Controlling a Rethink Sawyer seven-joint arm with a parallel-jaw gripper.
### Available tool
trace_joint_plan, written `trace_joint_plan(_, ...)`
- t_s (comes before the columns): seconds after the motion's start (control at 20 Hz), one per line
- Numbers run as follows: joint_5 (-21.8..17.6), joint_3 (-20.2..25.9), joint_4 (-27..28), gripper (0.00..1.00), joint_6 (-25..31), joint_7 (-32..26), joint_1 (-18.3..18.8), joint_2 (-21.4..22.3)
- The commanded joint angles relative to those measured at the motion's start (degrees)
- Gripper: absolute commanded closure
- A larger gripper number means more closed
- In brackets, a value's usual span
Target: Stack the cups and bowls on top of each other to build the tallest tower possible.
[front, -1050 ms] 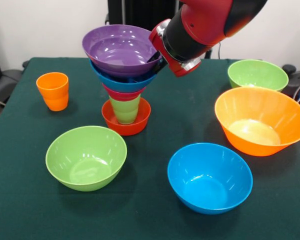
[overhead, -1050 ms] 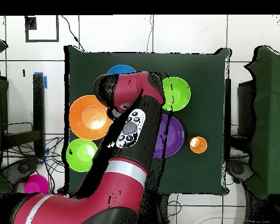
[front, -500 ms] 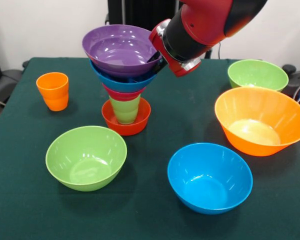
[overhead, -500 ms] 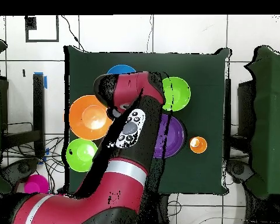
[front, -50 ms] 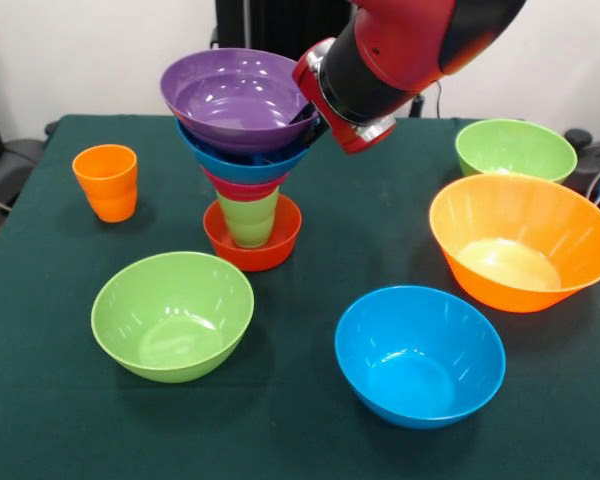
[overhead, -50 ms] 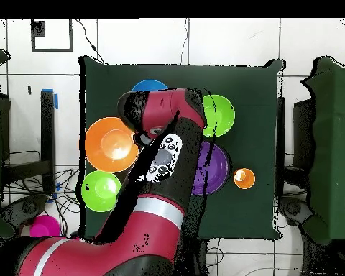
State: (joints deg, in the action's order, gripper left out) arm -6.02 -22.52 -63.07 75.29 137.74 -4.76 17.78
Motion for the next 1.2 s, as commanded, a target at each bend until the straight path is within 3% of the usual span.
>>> trace_joint_plan(0.05,-1.08,4.70,0.75,1.00,-3.00,0.31,1.46,-0.38)
trace_joint_plan(1.2,0.94,6.77,-1.10,1.00,-4.98,0.69,1.68,0.43)
